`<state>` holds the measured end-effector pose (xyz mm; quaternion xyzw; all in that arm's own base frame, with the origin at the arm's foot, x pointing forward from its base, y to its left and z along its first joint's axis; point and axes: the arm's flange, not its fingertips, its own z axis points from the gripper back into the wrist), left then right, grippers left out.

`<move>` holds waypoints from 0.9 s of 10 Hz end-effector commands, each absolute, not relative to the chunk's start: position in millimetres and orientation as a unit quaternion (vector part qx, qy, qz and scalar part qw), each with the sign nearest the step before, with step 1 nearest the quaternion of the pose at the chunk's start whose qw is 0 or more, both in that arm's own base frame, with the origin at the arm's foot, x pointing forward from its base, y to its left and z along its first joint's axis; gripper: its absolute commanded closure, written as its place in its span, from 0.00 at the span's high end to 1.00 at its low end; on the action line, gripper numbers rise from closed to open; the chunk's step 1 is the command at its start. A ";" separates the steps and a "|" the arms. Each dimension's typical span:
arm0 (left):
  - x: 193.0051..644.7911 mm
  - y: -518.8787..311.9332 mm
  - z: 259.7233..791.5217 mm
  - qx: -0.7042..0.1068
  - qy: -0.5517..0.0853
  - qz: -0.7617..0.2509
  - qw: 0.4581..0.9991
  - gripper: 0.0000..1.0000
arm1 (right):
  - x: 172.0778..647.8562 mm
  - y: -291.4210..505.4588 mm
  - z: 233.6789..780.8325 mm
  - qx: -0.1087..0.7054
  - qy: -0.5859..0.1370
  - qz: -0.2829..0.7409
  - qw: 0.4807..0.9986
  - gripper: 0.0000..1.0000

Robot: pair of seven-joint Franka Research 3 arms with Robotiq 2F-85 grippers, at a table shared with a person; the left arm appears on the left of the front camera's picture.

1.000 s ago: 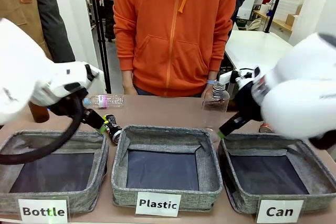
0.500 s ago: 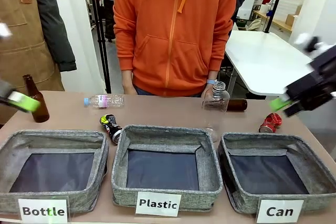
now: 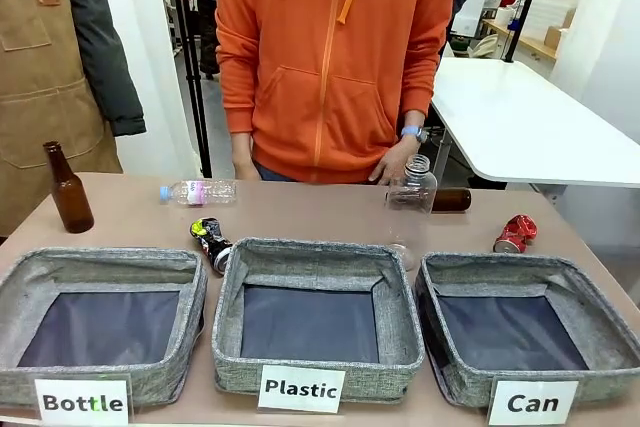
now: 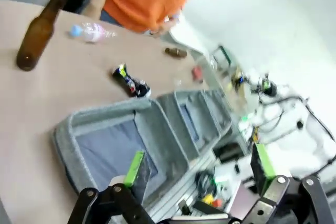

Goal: Sort the can waste into the basket.
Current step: Pick up the can waste from the table and place it in the right Fabric basket.

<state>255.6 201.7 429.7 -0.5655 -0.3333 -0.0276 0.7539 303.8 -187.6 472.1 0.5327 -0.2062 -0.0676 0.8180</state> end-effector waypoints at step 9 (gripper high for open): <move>264.0 198.2 428.7 -0.578 -0.339 0.013 0.742 1.00 | 303.3 -199.7 460.7 0.543 -0.212 -0.094 0.807 1.00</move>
